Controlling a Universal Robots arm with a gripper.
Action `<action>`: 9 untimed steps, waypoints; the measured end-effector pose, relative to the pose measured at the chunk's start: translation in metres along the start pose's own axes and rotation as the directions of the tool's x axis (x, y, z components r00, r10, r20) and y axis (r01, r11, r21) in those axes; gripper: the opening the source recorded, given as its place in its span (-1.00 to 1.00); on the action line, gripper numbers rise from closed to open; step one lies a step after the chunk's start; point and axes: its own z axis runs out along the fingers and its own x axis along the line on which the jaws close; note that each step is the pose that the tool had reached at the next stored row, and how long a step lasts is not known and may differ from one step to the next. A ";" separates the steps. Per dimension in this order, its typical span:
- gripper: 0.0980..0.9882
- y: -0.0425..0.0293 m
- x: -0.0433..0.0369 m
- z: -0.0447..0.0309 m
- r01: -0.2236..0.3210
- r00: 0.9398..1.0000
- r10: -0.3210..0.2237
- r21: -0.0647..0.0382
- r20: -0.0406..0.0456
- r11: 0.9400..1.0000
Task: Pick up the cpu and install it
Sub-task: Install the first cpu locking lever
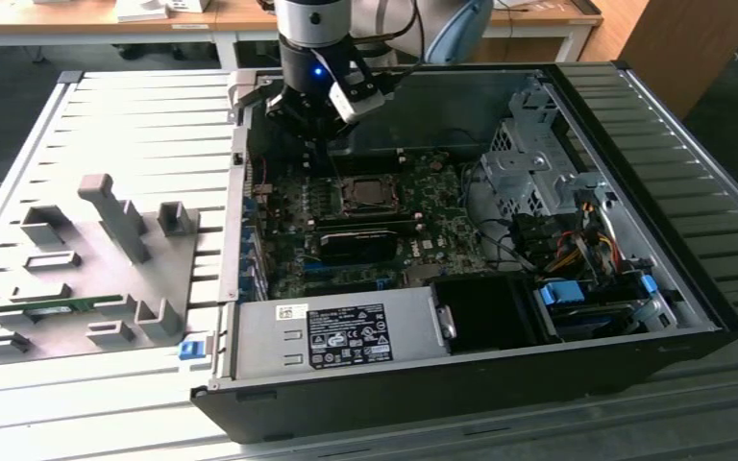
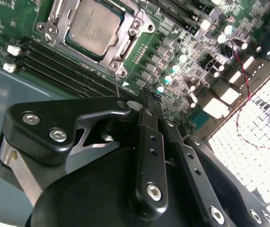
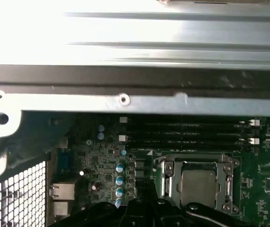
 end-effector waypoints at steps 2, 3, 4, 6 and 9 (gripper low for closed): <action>-0.98 0.0024 0.0011 0.0003 0.000 1.000 0.000 0.000 0.000 1.000; -0.98 0.0038 0.0013 0.0005 0.000 1.000 0.000 0.000 0.000 1.000; -0.98 0.0054 0.0016 0.0007 0.000 1.000 0.000 0.000 0.000 1.000; -0.98 0.0089 0.0022 0.0013 0.000 1.000 0.000 0.000 0.000 1.000; -0.98 0.0137 0.0025 0.0022 0.000 1.000 0.000 0.000 0.000 1.000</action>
